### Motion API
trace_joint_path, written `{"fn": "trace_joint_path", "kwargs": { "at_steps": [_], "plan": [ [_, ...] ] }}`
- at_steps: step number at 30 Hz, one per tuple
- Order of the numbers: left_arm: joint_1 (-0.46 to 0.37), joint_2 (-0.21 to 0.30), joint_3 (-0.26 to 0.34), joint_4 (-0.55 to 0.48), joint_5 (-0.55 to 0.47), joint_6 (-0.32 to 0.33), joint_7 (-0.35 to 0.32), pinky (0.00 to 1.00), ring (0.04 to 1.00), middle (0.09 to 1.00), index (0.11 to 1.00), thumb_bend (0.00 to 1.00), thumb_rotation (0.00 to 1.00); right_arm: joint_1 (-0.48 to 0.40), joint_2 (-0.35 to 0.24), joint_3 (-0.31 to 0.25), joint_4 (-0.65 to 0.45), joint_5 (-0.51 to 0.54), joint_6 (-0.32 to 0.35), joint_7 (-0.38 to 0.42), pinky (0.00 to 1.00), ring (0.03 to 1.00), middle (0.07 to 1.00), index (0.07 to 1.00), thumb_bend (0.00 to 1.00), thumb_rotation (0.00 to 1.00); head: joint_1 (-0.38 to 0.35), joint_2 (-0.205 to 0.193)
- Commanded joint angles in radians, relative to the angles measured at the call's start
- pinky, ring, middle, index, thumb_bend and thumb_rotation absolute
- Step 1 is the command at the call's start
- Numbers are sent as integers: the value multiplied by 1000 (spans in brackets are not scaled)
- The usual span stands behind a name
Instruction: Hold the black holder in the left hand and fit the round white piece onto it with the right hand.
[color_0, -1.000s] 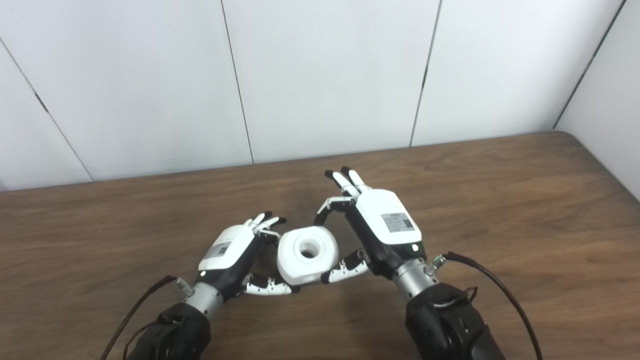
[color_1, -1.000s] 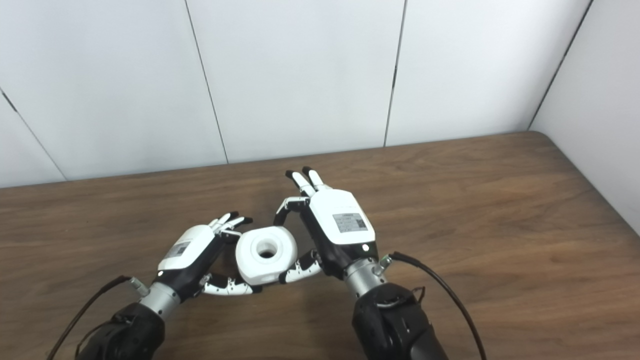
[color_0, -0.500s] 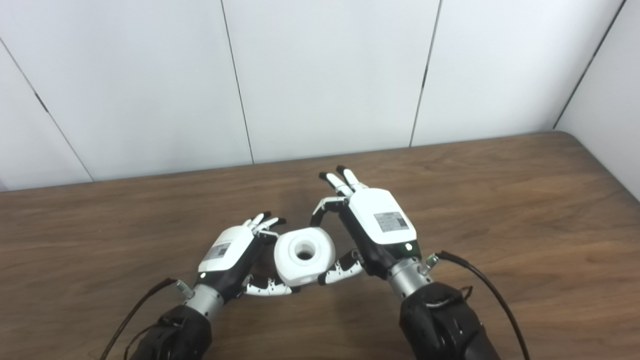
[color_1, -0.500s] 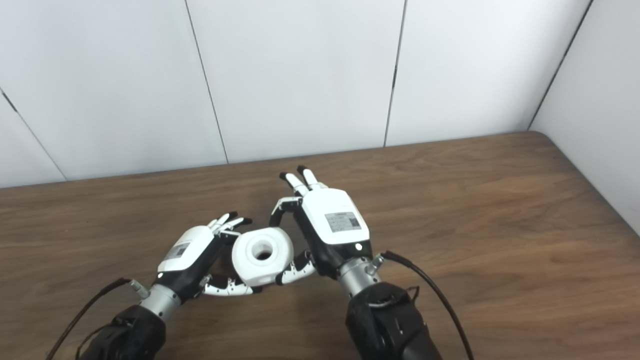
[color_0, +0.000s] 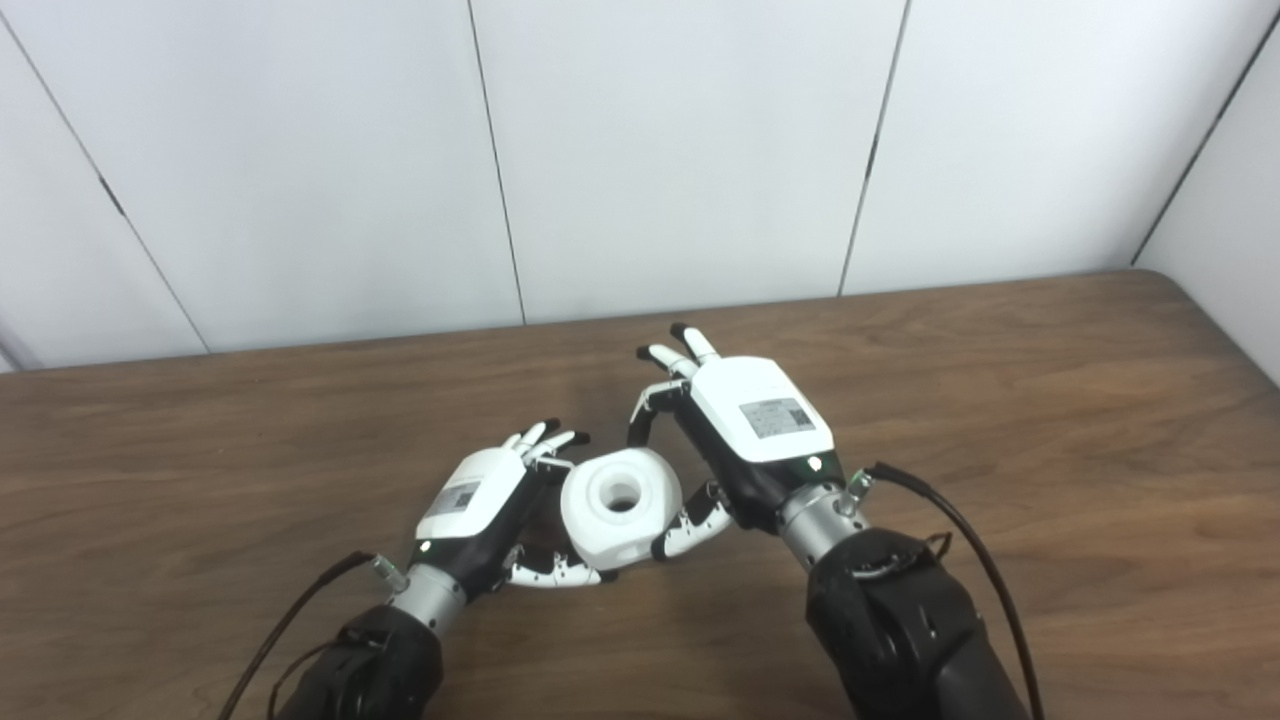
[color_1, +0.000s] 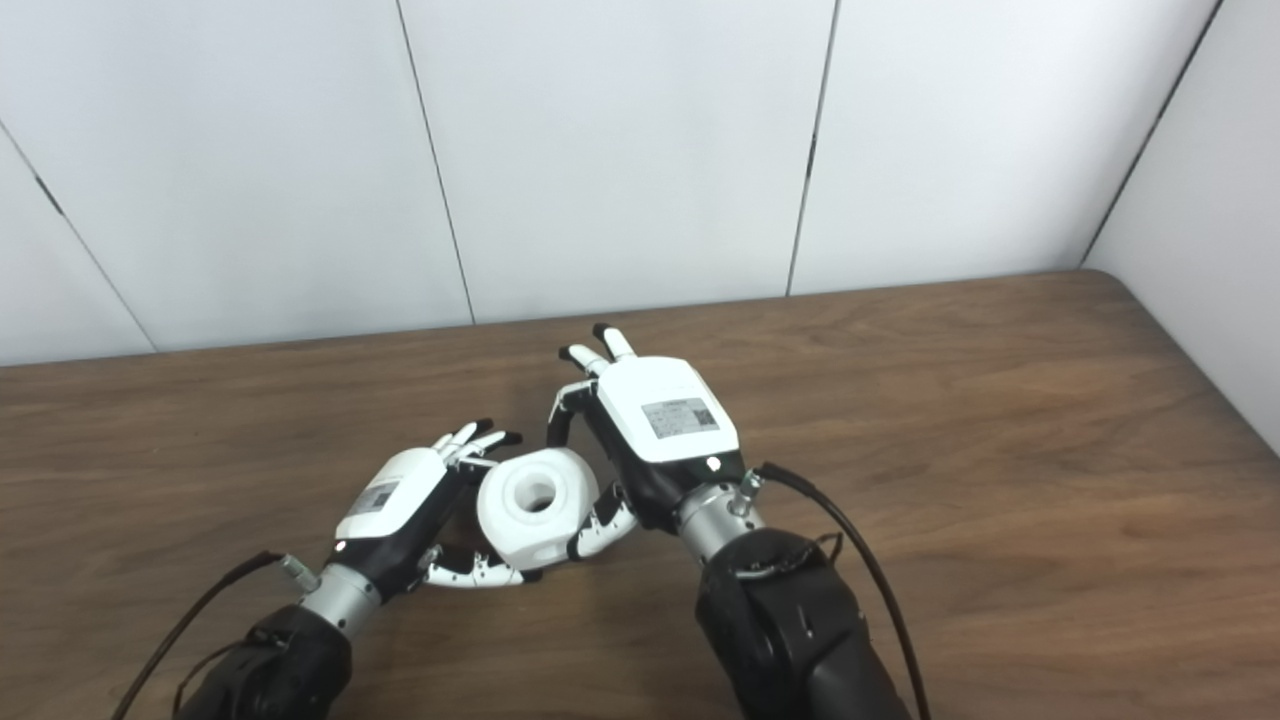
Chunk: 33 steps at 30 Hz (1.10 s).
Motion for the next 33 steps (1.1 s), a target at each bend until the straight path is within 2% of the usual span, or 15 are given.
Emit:
{"fn": "trace_joint_path", "kwargs": {
  "at_steps": [1, 7, 13, 20, 33],
  "plan": [
    [-26, -18, -17, -8, 6, -36, 12, 1000, 1000, 920, 482, 515, 46, -40, 9, -5, 11, 9, -6, 17, 886, 1000, 927, 483, 520, 131, 1, -3],
    [-24, -21, -24, -12, 18, -27, 12, 1000, 1000, 921, 482, 516, 46, -72, 18, -29, 62, 28, 23, 43, 925, 1000, 929, 483, 518, 133, 5, -7],
    [-21, -25, -23, -13, 27, -25, 11, 1000, 1000, 922, 482, 516, 45, -82, 11, -37, 113, 47, 49, 41, 905, 1000, 929, 483, 517, 133, 7, -8],
    [-18, -28, -21, -14, 21, -25, 14, 1000, 1000, 924, 482, 516, 46, -72, -10, -52, 167, 104, 42, -25, 845, 994, 921, 482, 517, 133, 7, -6],
    [-21, -27, -16, -14, 20, -19, 10, 1000, 1000, 924, 482, 516, 46, -30, -31, -33, 121, 116, 43, -72, 864, 994, 931, 482, 515, 137, 15, -1]
  ]
}}
